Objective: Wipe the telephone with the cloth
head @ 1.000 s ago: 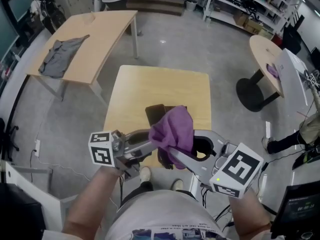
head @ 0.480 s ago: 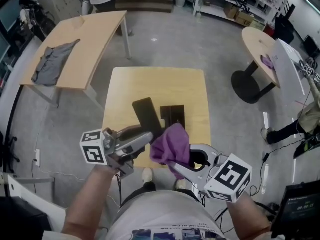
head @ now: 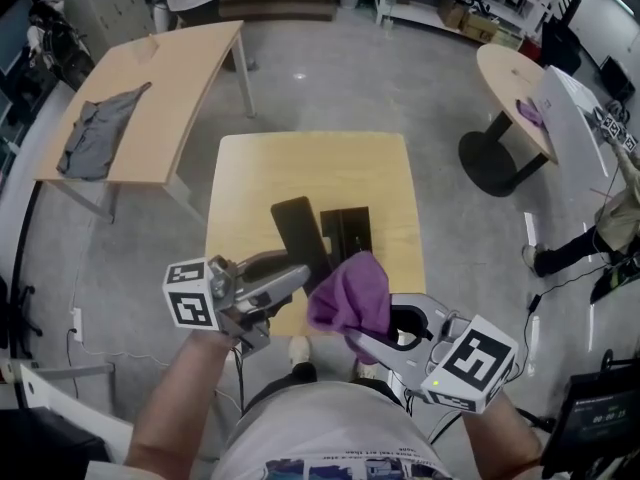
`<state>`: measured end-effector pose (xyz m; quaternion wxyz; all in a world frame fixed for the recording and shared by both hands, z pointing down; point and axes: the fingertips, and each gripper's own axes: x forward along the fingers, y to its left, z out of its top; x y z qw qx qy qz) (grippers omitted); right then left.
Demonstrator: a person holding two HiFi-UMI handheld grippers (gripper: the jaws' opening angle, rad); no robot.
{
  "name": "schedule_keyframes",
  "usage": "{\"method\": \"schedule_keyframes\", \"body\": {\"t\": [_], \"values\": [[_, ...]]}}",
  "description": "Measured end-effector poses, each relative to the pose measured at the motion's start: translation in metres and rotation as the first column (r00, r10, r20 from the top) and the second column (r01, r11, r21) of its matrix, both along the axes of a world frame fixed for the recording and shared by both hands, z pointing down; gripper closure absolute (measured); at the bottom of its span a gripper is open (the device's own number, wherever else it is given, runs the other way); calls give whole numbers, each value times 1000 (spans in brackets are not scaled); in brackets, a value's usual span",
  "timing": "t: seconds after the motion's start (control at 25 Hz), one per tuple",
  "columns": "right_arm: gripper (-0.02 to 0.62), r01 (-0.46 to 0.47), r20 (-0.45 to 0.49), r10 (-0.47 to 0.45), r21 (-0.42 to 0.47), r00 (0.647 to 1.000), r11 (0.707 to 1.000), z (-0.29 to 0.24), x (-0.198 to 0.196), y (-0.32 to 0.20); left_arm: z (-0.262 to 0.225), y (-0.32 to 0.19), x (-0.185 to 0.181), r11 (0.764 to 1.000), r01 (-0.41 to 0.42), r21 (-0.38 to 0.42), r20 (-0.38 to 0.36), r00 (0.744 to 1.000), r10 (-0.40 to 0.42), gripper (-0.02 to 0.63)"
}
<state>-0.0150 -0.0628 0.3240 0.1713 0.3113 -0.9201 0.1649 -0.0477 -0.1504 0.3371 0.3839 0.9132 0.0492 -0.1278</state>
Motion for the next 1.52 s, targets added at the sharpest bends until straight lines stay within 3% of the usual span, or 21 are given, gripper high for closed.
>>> {"method": "schedule_keyframes", "body": {"t": [0.24,0.44,0.8,1.52], "values": [[482,-57,9,56,139,998,989,-52,0,-35,11,13,11,999,-42,12,44,998,42,523],[482,-105,17,104,192,994,976,-76,-8,-67,19,24,18,998,-59,23,84,995,57,523],[482,-114,4,114,119,993,986,-43,-22,-71,24,18,13,999,-33,22,111,993,31,523],[482,-104,2,104,-18,995,994,20,-35,-37,16,-14,0,1000,0,-18,71,997,2,523]]}}
